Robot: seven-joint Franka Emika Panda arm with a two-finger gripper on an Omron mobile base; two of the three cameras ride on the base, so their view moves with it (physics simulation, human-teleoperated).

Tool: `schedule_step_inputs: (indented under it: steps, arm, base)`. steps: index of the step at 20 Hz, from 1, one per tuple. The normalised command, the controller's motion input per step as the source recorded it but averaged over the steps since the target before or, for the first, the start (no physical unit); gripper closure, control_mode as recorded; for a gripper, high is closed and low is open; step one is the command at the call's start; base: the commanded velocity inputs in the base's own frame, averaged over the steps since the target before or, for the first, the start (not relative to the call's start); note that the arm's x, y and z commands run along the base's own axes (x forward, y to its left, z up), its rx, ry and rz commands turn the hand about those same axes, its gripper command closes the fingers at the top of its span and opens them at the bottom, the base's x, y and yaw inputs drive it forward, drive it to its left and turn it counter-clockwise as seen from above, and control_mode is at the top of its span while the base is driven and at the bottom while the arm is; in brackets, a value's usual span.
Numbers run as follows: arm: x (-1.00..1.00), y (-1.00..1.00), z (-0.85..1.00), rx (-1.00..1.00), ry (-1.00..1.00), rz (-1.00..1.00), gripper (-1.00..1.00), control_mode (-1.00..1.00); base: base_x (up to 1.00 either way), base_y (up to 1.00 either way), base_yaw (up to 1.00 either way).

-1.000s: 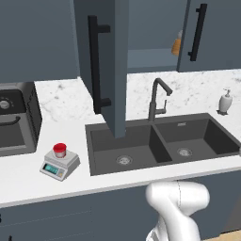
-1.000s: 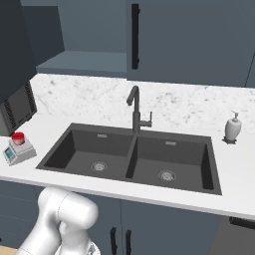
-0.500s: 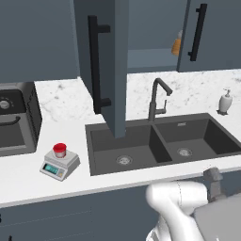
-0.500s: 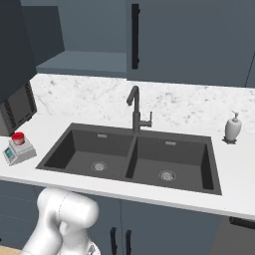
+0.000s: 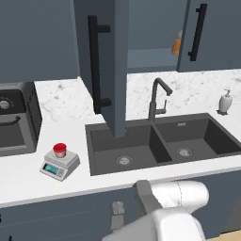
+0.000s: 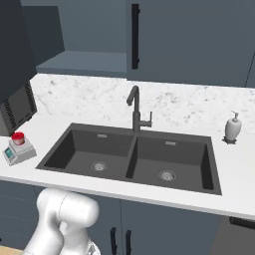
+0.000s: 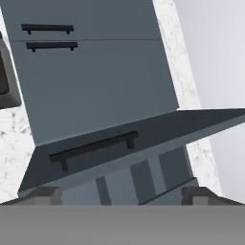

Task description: Pick the jam and place it on the digital scale for weighing, and close the cabinet.

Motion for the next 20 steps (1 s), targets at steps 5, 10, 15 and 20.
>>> schedule_step_inputs:
  steps: [5, 10, 15, 20]
  arm:
    - [0.91, 1.00, -0.50, 0.03, 0.03, -0.09, -1.00, -1.00]
    - [0.66, 0.69, -0.29, 0.00, 0.06, -0.10, -1.00, -1.00]
    - [0.84, 0.61, -0.19, 0.01, -0.03, -0.08, -1.00, -1.00]
    - [0.95, 0.43, -0.04, 0.00, -0.05, -0.12, -1.00, -1.00]
  base:
    - [0.00, 0.00, 0.00]
    - [0.00, 0.00, 0.00]
    - [0.00, 0.00, 0.00]
    - [0.00, 0.00, 0.00]
